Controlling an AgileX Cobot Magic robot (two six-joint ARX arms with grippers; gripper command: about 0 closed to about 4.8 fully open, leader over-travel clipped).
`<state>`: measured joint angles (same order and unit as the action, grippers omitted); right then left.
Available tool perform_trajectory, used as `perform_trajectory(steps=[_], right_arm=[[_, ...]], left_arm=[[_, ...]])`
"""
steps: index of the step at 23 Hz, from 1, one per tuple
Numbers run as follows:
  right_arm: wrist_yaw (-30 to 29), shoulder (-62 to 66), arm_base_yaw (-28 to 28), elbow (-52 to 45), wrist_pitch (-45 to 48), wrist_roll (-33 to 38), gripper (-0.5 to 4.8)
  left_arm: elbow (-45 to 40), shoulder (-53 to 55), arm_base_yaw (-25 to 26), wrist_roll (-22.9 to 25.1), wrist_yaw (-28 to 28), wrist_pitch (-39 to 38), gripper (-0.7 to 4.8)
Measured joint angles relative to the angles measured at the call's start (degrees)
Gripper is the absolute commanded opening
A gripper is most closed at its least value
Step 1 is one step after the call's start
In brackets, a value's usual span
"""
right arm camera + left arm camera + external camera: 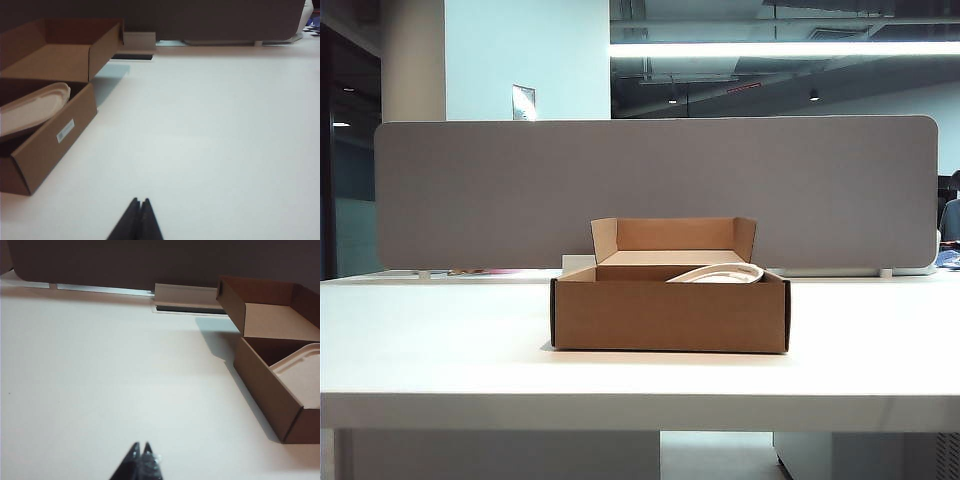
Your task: Pick up the lid and place it into the paper box.
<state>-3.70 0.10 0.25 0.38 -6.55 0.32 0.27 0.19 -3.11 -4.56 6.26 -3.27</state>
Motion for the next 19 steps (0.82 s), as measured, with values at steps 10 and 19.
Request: perform_trajectory(steps=[10,19], right_arm=[[-0.2,0.0,0.0,0.0,-3.8,-2.8,-0.08],[-0.4,0.0,0.0,0.0,-3.9,-2.8,-0.08]], left_arm=[[0.0,0.0,0.0,0.0,0.0,0.0,-0.05],[0.0,0.0,0.0,0.0,0.0,0.0,-0.05]])
